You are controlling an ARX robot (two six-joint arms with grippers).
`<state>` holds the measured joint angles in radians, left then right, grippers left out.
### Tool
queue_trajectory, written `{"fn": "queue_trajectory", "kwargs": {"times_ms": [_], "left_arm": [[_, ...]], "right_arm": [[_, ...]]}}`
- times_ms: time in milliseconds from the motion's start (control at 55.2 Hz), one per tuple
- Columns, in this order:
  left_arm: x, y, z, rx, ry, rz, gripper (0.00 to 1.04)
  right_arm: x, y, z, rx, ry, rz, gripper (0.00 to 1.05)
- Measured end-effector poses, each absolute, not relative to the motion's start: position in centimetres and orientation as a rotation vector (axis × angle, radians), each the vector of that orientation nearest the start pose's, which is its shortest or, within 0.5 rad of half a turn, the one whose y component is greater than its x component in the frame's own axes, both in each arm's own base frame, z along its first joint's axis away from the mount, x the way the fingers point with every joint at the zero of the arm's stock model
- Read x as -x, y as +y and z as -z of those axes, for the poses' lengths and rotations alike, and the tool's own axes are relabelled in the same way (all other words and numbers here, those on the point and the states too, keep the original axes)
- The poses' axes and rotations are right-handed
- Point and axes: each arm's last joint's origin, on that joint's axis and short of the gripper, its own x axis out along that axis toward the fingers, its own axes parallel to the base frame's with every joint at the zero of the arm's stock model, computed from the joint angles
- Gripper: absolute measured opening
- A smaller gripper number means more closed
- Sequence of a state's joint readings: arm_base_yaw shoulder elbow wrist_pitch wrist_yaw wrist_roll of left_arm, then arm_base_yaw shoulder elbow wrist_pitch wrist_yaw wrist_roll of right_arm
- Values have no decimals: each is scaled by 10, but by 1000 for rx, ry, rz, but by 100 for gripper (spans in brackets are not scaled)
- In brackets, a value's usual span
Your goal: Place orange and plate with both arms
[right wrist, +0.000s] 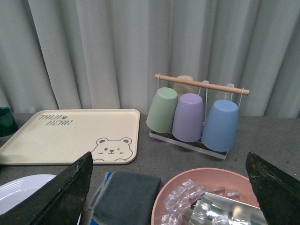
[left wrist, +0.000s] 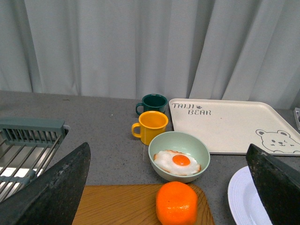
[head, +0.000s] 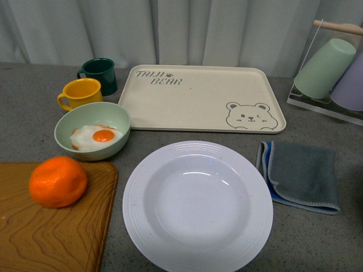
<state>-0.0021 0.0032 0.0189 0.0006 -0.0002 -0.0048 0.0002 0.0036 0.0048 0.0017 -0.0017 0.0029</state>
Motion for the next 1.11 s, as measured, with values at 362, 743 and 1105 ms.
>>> {"fn": "queue_trajectory", "kwargs": {"times_ms": [362,743,1105], "left_arm": [[-97,0,-170,5,-16,2,98],[-97,0,-170,5,-16,2,98],[-121,-12,-161,117,369,47,98]], "right_arm": [[-98,0,-165,-2,-3,-2,95],[-98,0,-165,-3,-3,-2,95],[-98,0,-165,-2,-3,-2,95]]}}
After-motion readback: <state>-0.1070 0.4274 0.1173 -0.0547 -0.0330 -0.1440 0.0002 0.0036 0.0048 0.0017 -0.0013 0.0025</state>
